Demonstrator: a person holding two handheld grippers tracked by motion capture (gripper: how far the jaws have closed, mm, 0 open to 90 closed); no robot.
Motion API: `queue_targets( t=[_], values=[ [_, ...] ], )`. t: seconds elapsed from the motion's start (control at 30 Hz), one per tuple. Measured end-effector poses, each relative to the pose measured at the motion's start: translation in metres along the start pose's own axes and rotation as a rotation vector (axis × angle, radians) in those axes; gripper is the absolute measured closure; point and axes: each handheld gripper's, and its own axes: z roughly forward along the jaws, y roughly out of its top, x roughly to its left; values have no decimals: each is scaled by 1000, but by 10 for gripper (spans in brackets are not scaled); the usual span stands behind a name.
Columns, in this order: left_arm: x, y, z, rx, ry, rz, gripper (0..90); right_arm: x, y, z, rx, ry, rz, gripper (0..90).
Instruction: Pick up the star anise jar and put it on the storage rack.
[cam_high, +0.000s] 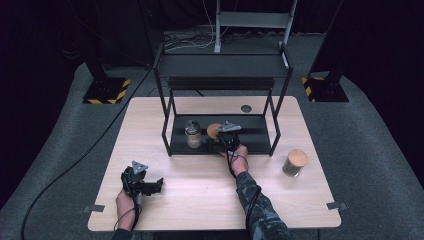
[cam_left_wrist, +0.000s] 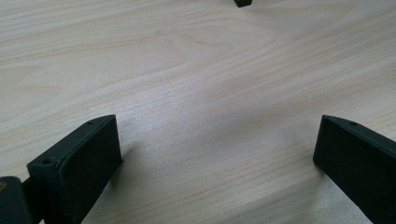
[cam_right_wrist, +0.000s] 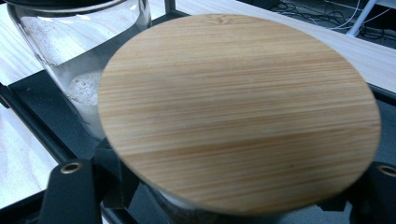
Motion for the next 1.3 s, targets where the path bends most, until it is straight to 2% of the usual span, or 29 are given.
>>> queue_targets(
  t=[0.57,0.63,0.7,0.73,0.83,0.9,0.93,1.1,1.3],
  values=[
    [0,0,0,-2,3,2,4,0,2,1,7,-2,1,245],
    [0,0,0,-2,2,1,4,-1,2,1,14,12,14,217],
    [0,0,0,-1,1,2,4,-2,2,2,29,41,35,151],
    [0,0,0,-1,1,2,4,-2,2,2,29,41,35,151],
    [0,0,0,-1,1,2,4,0,1,2,66,47,40,66],
    [0,0,0,-1,1,3,4,3,0,1,99,25,18,34],
    [0,0,0,0,2,3,4,3,0,0,113,29,15,10],
    [0,0,0,-1,1,1,4,2,0,-10,146,61,21,0],
    [0,0,0,-1,1,2,4,6,-1,-31,216,88,-11,0]
  ],
)
